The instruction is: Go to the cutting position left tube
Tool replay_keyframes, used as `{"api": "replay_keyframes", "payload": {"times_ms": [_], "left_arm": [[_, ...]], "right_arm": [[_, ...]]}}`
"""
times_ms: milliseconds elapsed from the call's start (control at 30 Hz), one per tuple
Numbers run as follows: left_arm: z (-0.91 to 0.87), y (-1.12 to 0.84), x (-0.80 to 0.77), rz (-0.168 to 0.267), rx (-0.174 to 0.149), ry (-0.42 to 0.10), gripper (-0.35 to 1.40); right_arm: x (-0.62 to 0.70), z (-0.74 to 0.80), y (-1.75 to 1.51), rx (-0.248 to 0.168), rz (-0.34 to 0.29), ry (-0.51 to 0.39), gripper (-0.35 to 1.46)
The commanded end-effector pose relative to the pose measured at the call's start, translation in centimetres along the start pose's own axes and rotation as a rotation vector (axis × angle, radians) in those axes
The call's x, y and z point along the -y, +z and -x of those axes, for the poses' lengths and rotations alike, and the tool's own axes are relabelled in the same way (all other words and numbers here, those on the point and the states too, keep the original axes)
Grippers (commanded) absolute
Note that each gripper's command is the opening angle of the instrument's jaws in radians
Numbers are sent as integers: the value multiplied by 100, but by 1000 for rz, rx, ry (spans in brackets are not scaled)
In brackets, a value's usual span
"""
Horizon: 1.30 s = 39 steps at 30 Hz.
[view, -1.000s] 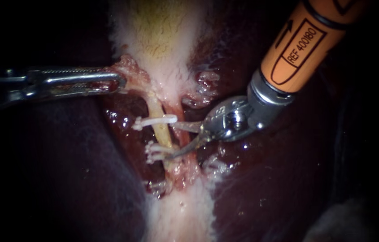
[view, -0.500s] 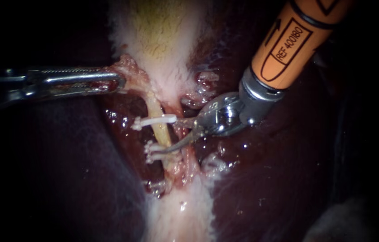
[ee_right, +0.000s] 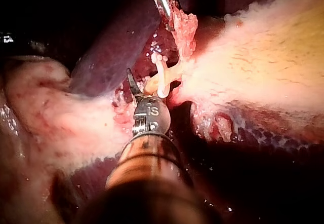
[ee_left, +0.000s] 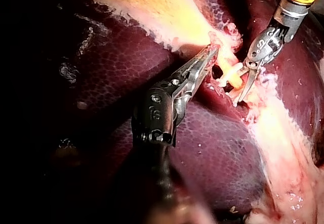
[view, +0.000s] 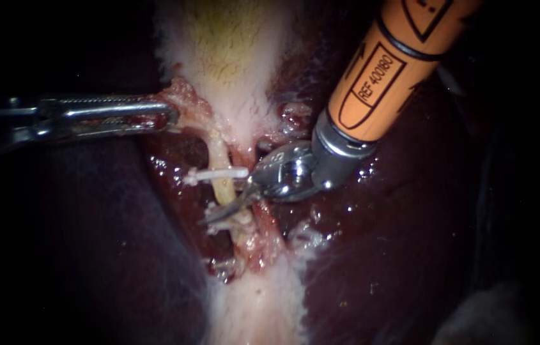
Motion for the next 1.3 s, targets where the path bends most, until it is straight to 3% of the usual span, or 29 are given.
{"api": "replay_keyframes", "payload": {"times_ms": [33, 300, 567, 1300], "left_arm": [[0, 0, 0, 0, 0, 0, -35], [1, 0, 4, 5, 1, 0, -35], [2, 0, 7, 5, 1, 1, -35], [2, -1, 9, 0, 0, 1, -35]], "right_arm": [[1, 0, 0, -5, -8, 1, 140], [14, -1, 1, -97, -84, 32, 140], [33, -13, 10, -173, -196, 63, 136], [51, -45, 9, -323, -278, 140, 138]]}}
